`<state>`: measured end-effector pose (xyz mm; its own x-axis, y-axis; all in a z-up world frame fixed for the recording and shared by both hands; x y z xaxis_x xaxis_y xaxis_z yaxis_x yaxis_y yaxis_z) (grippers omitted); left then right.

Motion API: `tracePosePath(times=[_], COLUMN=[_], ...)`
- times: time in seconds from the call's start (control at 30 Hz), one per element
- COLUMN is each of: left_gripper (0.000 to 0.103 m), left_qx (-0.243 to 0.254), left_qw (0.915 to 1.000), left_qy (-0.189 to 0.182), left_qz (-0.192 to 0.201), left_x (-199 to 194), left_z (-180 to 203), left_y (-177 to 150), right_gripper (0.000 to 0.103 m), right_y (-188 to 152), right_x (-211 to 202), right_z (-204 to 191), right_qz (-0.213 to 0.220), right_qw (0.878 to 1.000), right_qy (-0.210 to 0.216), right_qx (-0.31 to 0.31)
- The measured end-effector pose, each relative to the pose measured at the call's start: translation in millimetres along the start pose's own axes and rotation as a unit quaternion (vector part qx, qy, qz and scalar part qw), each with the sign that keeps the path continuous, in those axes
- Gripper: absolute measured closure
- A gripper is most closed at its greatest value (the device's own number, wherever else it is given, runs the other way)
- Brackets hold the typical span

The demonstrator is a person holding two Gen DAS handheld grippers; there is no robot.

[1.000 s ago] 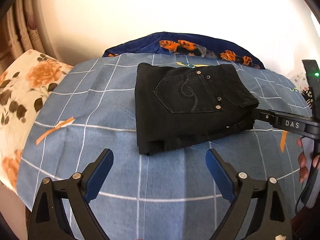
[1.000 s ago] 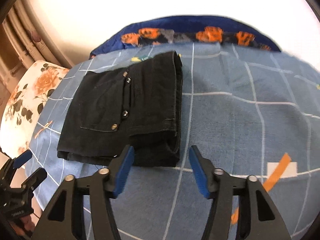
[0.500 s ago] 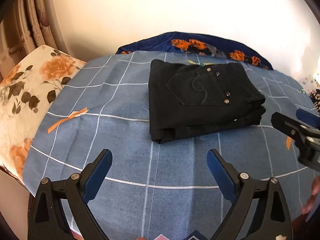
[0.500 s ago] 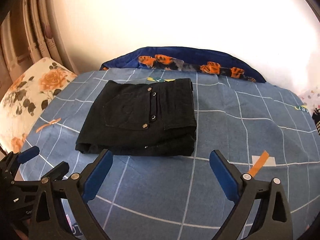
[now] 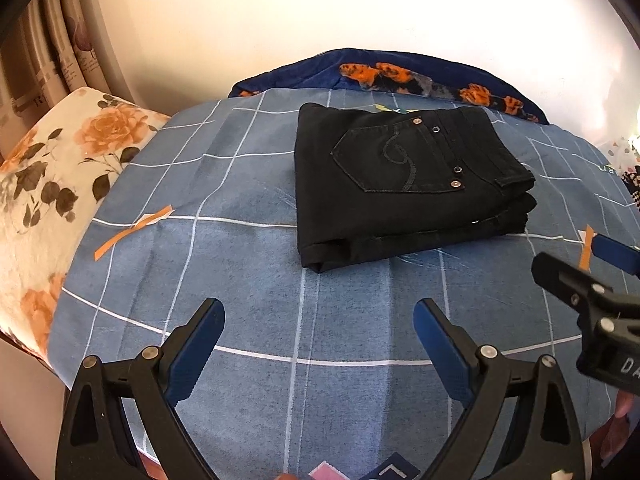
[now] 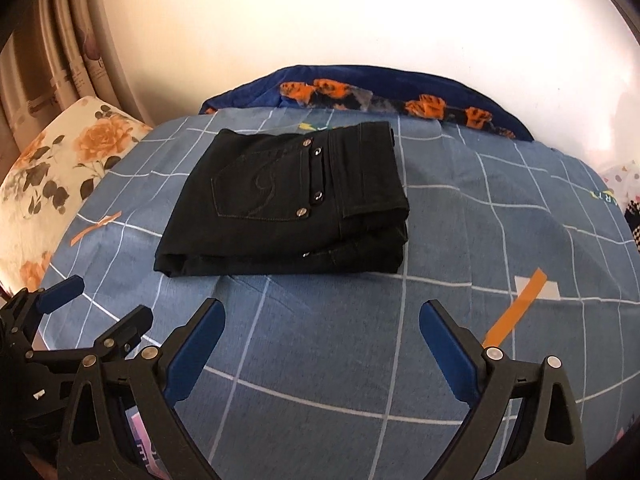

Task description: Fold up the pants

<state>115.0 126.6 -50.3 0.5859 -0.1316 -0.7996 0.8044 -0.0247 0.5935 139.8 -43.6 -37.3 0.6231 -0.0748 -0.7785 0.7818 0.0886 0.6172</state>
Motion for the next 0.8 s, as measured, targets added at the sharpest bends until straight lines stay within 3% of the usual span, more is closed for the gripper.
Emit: tracePosePath(times=[0.8], left_gripper=[0.008], left_qx=[-0.013], left_qw=[0.9997], left_qy=[0.011], left_qz=[-0.020], left_x=[10.4], left_z=[-7.7], left_y=[-7.4], right_gripper=[0.006], right_y=[-8.5], right_x=[5.1], right_z=[-4.5], right_qz=[-0.015], right_qw=[1.000], right_qy=[0.001], right_qx=[-0.012])
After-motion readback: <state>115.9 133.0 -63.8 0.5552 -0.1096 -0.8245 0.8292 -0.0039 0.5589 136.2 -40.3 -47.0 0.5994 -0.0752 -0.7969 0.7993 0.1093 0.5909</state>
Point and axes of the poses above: each gripper's, at about its wrist camera, not at the fingertips, and x roughly the way its jaws point, z to its right, y to its top, the point moved 8 cm from there along x, roughly the way its jaws point, and after that the axes turned 12 degrees about -y, right-handed, at the moved point
